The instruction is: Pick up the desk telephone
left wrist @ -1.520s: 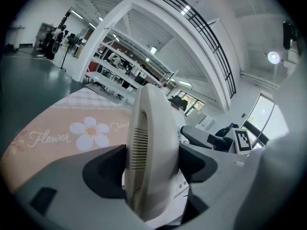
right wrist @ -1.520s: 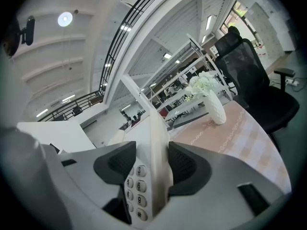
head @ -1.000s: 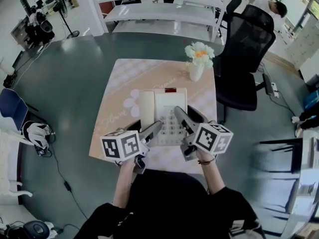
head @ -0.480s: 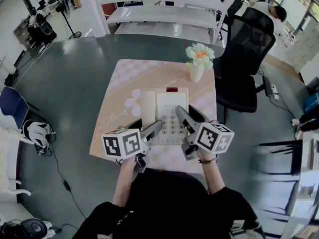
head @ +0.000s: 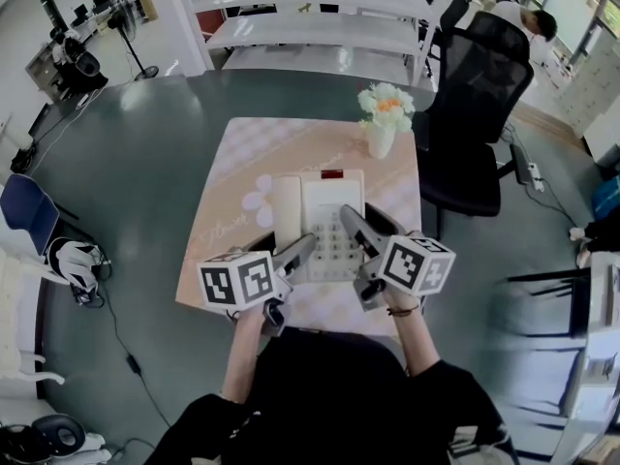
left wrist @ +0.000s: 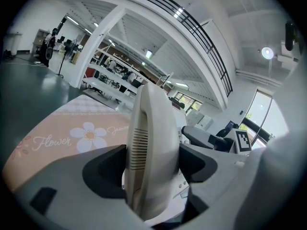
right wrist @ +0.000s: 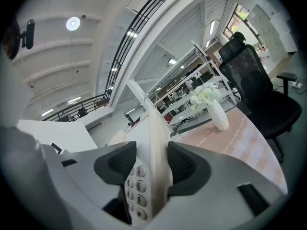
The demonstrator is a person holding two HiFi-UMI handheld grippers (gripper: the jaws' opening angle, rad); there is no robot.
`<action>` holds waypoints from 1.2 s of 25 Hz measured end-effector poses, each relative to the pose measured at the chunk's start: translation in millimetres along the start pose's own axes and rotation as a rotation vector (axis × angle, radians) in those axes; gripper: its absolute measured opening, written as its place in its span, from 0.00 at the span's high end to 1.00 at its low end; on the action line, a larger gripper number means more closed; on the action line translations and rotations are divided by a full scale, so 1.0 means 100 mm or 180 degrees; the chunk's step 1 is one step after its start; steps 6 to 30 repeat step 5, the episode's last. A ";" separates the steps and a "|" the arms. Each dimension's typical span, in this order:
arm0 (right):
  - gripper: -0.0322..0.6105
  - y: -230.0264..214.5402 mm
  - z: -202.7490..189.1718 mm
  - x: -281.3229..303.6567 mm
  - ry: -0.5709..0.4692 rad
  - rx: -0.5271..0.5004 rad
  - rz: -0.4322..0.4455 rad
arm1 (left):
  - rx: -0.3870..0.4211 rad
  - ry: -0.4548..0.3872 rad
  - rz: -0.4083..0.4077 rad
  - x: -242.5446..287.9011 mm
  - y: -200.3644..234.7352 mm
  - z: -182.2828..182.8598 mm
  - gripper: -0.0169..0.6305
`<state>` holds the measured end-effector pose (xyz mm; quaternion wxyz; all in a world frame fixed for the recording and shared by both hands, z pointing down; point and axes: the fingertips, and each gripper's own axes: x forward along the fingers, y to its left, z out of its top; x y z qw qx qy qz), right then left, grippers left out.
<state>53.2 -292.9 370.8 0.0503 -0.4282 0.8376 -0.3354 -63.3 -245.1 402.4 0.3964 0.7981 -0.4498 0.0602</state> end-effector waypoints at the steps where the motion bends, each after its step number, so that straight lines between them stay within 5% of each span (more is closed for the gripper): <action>1: 0.65 0.00 0.01 -0.01 0.0000 -0.0005 0.0002 | 0.0001 0.0002 0.0011 0.01 0.00 -0.01 0.47; 30: 0.65 -0.03 0.02 -0.03 0.0001 -0.0007 0.0012 | 0.0008 -0.0015 -0.0017 0.03 -0.07 0.00 0.47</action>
